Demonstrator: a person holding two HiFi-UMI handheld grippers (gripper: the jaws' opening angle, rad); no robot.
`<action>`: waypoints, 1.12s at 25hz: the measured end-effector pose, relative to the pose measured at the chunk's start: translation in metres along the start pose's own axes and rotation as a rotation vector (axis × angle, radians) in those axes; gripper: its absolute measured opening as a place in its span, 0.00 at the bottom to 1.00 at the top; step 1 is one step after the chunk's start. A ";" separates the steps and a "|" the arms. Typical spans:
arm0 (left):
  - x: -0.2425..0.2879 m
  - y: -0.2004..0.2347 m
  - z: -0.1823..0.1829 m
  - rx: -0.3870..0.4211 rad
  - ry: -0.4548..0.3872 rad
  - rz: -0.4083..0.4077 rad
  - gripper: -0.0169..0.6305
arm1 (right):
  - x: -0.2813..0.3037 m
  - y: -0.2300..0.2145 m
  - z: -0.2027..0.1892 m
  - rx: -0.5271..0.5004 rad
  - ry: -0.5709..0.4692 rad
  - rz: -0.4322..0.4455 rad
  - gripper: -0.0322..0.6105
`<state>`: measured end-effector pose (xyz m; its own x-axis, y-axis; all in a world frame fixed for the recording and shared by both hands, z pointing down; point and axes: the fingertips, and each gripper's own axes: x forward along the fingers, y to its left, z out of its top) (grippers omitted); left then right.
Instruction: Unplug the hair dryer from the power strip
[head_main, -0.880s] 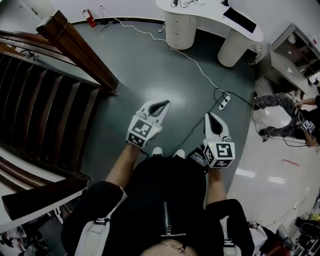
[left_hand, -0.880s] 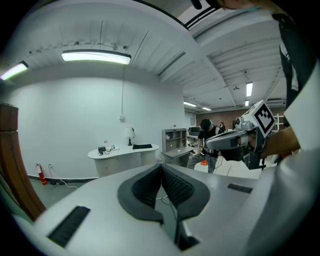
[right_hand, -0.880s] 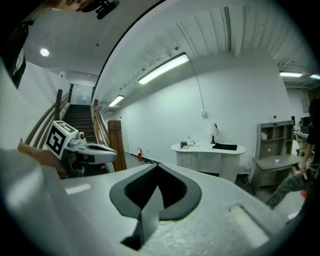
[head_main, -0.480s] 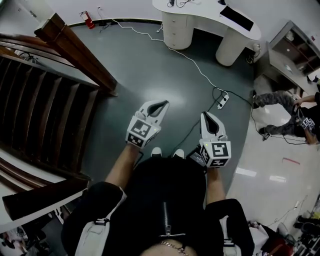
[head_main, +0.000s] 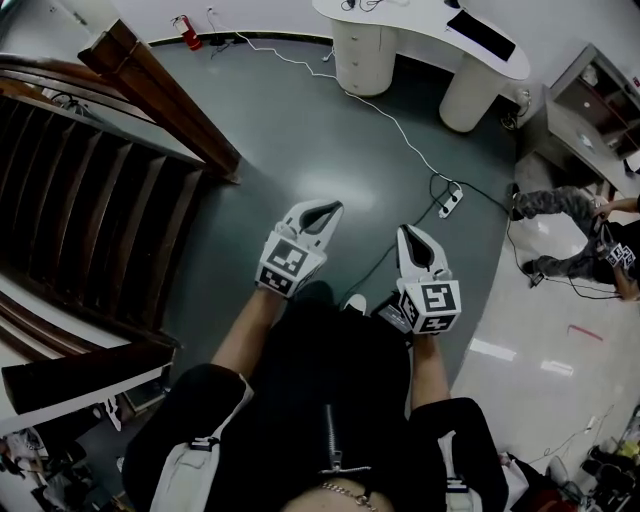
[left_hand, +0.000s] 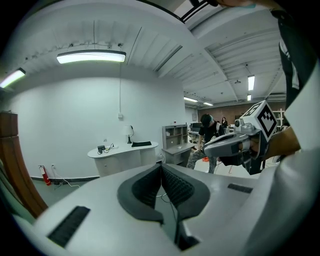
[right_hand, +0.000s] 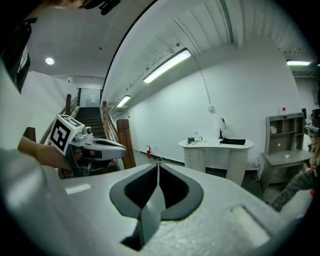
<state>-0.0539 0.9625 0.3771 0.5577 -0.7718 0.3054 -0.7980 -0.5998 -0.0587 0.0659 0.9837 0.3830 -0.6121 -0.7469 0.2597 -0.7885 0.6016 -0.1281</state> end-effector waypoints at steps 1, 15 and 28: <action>0.001 -0.002 -0.002 -0.001 0.006 0.000 0.05 | 0.000 0.000 -0.001 0.003 0.000 0.008 0.06; 0.061 0.002 0.001 0.000 0.023 -0.048 0.05 | 0.024 -0.042 0.004 0.015 0.014 0.003 0.06; 0.159 0.104 0.023 -0.023 0.022 -0.072 0.05 | 0.143 -0.102 0.040 0.029 0.044 -0.011 0.06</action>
<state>-0.0431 0.7729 0.3974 0.6090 -0.7218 0.3288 -0.7610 -0.6486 -0.0144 0.0566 0.8042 0.3952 -0.6008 -0.7399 0.3026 -0.7968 0.5846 -0.1526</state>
